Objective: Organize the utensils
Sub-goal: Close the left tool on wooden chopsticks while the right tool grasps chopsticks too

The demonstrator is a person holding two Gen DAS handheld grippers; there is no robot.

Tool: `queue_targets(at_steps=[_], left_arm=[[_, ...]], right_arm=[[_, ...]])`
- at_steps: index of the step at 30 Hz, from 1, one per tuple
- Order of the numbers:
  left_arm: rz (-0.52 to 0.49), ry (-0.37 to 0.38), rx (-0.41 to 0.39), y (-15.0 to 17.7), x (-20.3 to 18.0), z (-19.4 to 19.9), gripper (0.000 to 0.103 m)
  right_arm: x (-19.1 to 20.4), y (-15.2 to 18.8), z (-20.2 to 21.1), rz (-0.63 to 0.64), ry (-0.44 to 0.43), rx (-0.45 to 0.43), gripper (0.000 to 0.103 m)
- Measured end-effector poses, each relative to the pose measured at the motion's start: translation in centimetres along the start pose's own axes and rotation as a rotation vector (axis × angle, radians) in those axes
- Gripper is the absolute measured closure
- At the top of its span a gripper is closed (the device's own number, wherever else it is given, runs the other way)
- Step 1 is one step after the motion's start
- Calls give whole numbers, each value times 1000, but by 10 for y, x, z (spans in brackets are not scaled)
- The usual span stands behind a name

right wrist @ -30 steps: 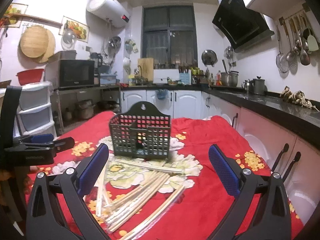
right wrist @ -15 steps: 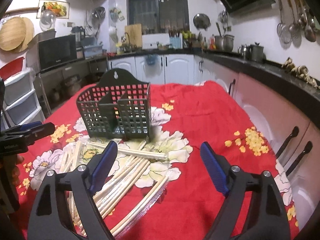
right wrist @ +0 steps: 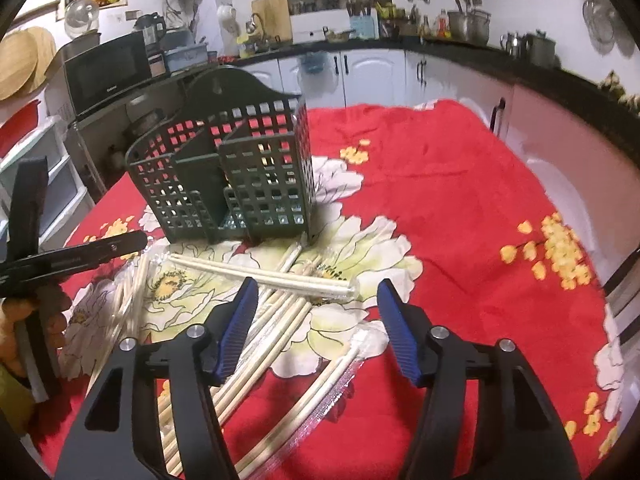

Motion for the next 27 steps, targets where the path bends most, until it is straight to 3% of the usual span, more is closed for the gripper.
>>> queue_targets(at_steps=[8,14,18,27], left_arm=[[33,56,45,-1,8,-16,56],[78,84,64,-6,18,-20,75],[90,99,69,-5,21,-21,91],[73,137,47,-8,22,-1,99]], right_arm=[[-11,2,-20,-41,-8,36,64],[-20,3,-31,-89,-5,54,80],[-28,4,-33,-123,-12,55,97],[-26,-11,-12,-110,-25,-32,100]])
Point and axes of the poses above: each gripper's, at about its wrist camera, not at the fingertips, and z roughly against the way its jaws point, x to its left, y to its underside, the point moved 10 cm from there along -z, roughly the way its jaws point, and after that the axes turned 3 degrees about x, right-handed, at the moved point
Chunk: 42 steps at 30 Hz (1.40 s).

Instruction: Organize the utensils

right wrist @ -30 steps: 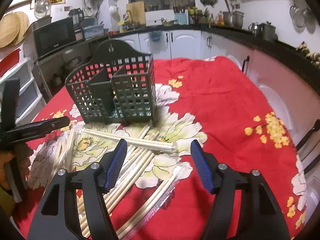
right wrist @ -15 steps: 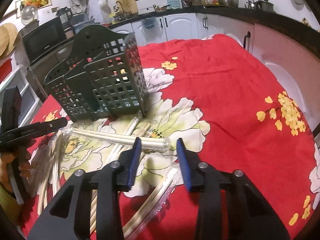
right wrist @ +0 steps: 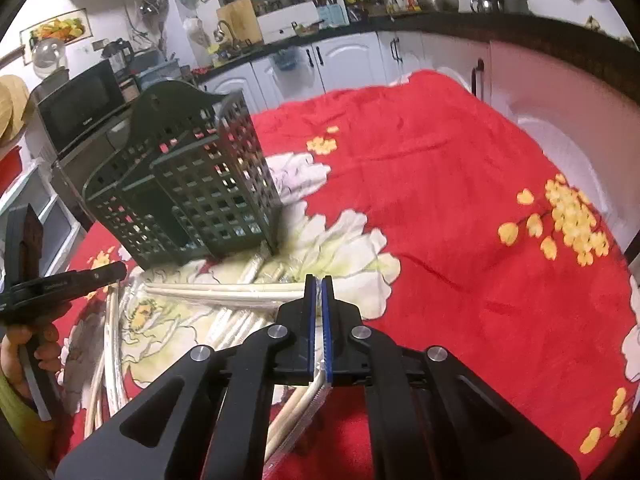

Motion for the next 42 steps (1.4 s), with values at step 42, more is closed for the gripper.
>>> queue_targets(at_steps=[42], left_arm=[[-395,171,-325,-80,-231,120,102]], right_arm=[[78,-120,195,277,-160,-441,101]])
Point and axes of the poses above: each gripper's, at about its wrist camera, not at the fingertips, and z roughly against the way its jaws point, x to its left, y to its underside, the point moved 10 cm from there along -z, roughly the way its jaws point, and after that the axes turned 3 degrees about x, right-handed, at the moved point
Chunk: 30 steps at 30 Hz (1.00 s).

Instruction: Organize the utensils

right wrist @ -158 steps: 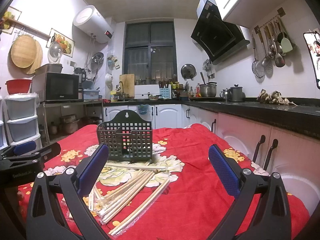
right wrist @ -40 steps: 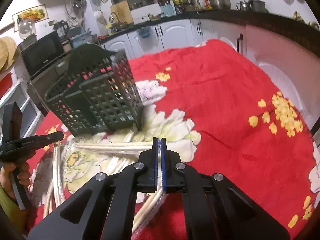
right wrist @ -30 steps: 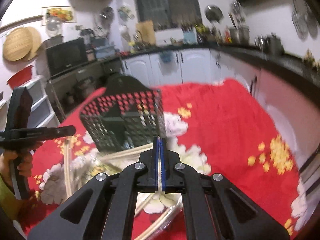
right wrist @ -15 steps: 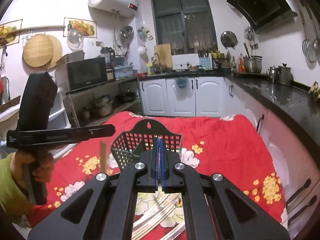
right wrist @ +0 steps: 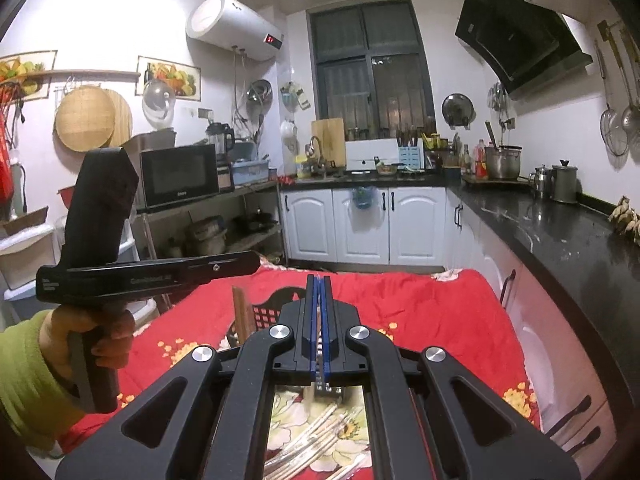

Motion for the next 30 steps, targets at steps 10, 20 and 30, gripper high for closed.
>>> queue_targets(at_steps=[10,20,30], left_arm=[[-58,-61,-153,-67,-9,27,102],[-76,-147,-213,-102,13,16,102],[-47,-193,-202,-96,47,-9,102]], right_arm=[[-6,-41,9,1,3,-88,101],[-11,-69,-17,-10,-12,-118,101],[-6,-61,-52,-22,-5,-85,101]])
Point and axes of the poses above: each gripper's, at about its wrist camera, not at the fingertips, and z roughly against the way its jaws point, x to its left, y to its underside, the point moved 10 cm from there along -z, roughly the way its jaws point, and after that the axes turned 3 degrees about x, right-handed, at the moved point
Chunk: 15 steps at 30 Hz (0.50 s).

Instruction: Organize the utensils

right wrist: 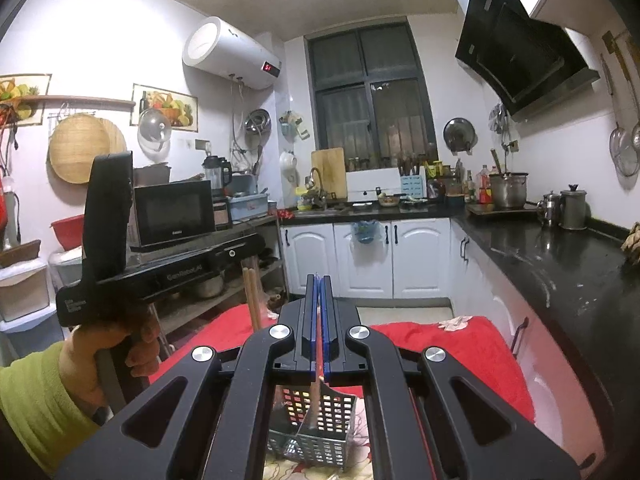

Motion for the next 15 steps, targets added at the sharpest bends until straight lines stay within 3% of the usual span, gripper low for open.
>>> queue_targets(at_steps=[15], left_arm=[[68,12,84,62,22,-32,102]], right_arm=[[-7,56,-41,-51,41,99,101]])
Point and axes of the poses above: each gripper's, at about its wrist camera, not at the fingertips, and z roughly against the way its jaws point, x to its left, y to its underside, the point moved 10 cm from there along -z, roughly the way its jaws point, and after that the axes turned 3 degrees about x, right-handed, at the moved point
